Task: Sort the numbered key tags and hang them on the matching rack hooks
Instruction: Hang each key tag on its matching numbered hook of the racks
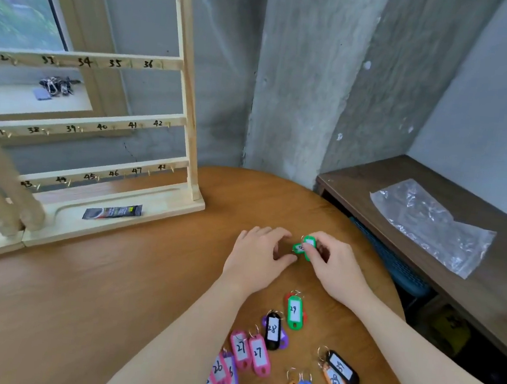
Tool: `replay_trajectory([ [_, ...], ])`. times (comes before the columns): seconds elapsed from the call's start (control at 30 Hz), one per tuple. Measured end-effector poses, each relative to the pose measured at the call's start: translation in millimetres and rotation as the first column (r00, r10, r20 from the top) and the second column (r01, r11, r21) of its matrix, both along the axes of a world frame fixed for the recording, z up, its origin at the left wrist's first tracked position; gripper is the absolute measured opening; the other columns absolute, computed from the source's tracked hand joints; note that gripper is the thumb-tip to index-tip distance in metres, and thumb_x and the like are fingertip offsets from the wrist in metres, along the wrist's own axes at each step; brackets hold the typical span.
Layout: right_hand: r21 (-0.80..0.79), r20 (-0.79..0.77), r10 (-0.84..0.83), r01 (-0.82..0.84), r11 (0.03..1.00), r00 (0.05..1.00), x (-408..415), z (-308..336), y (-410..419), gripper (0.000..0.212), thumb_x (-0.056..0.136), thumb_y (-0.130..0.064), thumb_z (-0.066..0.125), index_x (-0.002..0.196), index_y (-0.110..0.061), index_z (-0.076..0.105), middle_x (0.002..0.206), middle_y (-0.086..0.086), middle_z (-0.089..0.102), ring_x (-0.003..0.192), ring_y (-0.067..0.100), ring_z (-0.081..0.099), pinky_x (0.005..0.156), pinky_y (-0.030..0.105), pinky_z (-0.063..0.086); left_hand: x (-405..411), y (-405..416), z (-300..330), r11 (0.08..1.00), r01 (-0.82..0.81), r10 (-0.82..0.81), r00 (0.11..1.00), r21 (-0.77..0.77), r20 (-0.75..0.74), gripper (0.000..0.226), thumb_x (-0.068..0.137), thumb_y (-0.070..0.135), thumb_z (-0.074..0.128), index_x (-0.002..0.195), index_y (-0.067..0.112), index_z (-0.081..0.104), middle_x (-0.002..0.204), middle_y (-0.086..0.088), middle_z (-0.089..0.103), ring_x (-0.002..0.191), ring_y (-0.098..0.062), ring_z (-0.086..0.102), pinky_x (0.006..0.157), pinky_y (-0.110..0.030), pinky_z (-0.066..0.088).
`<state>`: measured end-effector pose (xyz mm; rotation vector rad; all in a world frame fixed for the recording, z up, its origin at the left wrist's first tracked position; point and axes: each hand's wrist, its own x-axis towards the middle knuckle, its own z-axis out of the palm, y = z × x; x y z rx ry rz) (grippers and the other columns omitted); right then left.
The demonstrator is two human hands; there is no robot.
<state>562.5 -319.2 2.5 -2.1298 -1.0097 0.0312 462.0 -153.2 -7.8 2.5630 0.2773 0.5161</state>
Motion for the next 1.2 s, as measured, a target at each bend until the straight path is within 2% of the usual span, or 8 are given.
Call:
replay_trajectory([
  [0.17, 0.076, -0.043, -0.029, 0.033, 0.997, 0.999, 3, -1, 1, 0.017, 0.103, -0.022, 0.055, 0.088, -0.020, 0.061, 0.077, -0.003, 0.065, 0.074, 0.016, 0.062, 0.070, 0.041, 0.052, 1, -7, 0, 0.986, -0.011, 0.005, 0.999, 0.167, 0.036, 0.040, 0.096, 0.053, 0.053, 0.131, 0.035, 0.058, 0.105, 0.002, 0.062, 0.106, -0.019, 0.054, 0.093, -0.036, 0.040],
  [0.27, 0.095, -0.081, -0.058, 0.066, 0.993, 0.995, 4, -1, 2, 0.020, 0.104, -0.019, 0.052, 0.086, -0.019, 0.061, 0.076, -0.005, 0.066, 0.075, 0.011, 0.062, 0.074, 0.032, 0.050, 1, -7, -1, 0.984, 0.007, -0.016, 0.999, 0.179, 0.049, 0.035, 0.097, 0.053, 0.053, 0.125, 0.035, 0.064, 0.096, 0.007, 0.058, 0.100, -0.016, 0.055, 0.090, -0.035, 0.042],
  [0.4, 0.063, -0.078, -0.061, 0.066, 0.996, 0.995, 2, 0, 2, 0.025, 0.106, -0.021, 0.046, 0.083, -0.025, 0.055, 0.070, -0.001, 0.057, 0.062, 0.010, 0.050, 0.059, 0.024, 0.039, 1, -8, -3, 0.986, 0.039, -0.053, 0.995, 0.162, 0.086, 0.026, 0.097, 0.045, 0.058, 0.116, 0.032, 0.070, 0.089, 0.012, 0.055, 0.091, -0.013, 0.058, 0.087, -0.035, 0.045],
  [0.53, 0.058, -0.073, -0.109, 0.113, 0.992, 0.991, 2, -1, 2, 0.024, 0.108, -0.021, 0.042, 0.086, -0.020, 0.053, 0.071, 0.005, 0.055, 0.061, 0.014, 0.047, 0.058, 0.028, 0.036, -1, -9, -3, 0.987, 0.048, -0.066, 0.991, 0.153, 0.119, 0.020, 0.100, 0.035, 0.057, 0.108, 0.029, 0.074, 0.089, 0.009, 0.061, 0.083, -0.012, 0.059, 0.080, -0.032, 0.046],
  [0.6, 0.035, -0.064, -0.118, 0.121, 0.992, 0.991, 3, -3, 2, 0.025, 0.108, -0.024, 0.040, 0.087, -0.019, 0.052, 0.066, 0.001, 0.051, 0.056, 0.010, 0.043, 0.055, 0.028, 0.033, -1, -8, -2, 0.994, 0.038, -0.050, 0.992, 0.098, 0.118, 0.019, 0.101, 0.034, 0.056, 0.103, 0.028, 0.074, 0.089, 0.010, 0.064, 0.082, -0.011, 0.060, 0.078, -0.030, 0.047],
  [0.73, 0.000, -0.010, -0.122, 0.122, 0.993, 0.993, 8, -8, 3, 0.026, 0.108, -0.032, 0.040, 0.087, -0.020, 0.050, 0.064, -0.004, 0.046, 0.054, 0.008, 0.041, 0.054, 0.026, 0.031, -1, 1, 4, 0.937, -0.032, 0.060, 0.996, -0.347, 0.072, 0.016, 0.101, 0.032, 0.057, 0.093, 0.028, 0.071, 0.080, 0.014, 0.066, 0.076, -0.006, 0.060, 0.066, -0.023, 0.048],
  [0.9, -0.085, 0.067, -0.125, 0.130, 0.988, 0.990, 2, -10, 3, 0.022, 0.107, -0.040, 0.042, 0.093, -0.028, 0.055, 0.070, -0.009, 0.052, 0.065, 0.006, 0.049, 0.057, 0.022, 0.031, -16, 7, 21, 0.829, -0.043, 0.041, 0.999, -0.557, -0.016, 0.019, 0.102, 0.028, 0.056, 0.087, 0.026, 0.067, 0.079, 0.008, 0.066, 0.072, -0.006, 0.058, 0.068, -0.024, 0.048],
  [1.2, -0.038, 0.108, -0.053, 0.057, 0.998, 0.993, -63, 40, 52, 0.023, 0.109, -0.033, 0.040, 0.092, -0.024, 0.052, 0.062, -0.007, 0.050, 0.061, 0.015, 0.050, 0.051, 0.028, 0.027, -127, 88, 99, 0.845, -0.300, 0.324, 0.946, -0.442, -0.024, 0.016, 0.093, 0.026, 0.071, 0.078, 0.020, 0.071, 0.075, 0.002, 0.069, 0.066, -0.011, 0.056, 0.059, -0.024, 0.040],
])
